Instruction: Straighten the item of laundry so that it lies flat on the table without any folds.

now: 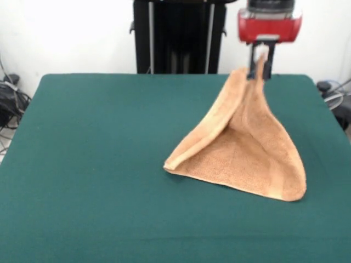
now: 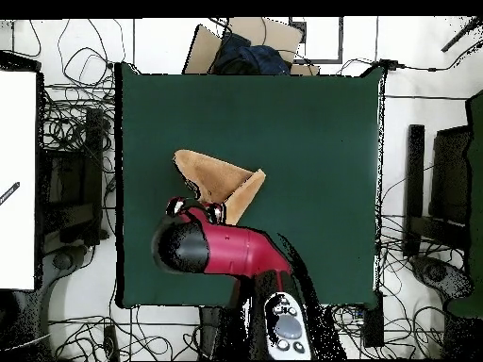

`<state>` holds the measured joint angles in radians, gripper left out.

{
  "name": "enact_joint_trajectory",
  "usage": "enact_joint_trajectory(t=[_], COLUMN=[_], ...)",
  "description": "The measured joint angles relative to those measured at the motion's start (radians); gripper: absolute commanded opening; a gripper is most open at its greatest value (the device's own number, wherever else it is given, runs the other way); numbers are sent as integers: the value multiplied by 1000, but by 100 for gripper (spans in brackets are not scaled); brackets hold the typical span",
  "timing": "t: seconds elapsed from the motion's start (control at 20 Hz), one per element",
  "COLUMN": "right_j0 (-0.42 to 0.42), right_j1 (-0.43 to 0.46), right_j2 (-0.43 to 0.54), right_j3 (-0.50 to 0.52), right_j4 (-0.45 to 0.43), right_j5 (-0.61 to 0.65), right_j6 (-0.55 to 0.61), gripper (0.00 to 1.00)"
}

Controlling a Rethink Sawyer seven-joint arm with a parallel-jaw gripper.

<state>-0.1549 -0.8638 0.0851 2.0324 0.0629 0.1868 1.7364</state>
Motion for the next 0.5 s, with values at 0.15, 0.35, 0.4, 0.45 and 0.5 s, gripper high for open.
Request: enact_joint_trajectory(t=[0.15,0.35,0.4,0.45,0.5], right_j0=[-9,-36,-42,-46,-55], right_j1=[14,53,59,63,68], right_j2=[0,2,3,4,9], right_j3=[4,15,19,23,31], right_j4=[0,1,1,1,1], right_j5=[-49,-167,-179,-182,-182], right_j6=[0,0,0,0,0], gripper=[100,100,100,100,100])
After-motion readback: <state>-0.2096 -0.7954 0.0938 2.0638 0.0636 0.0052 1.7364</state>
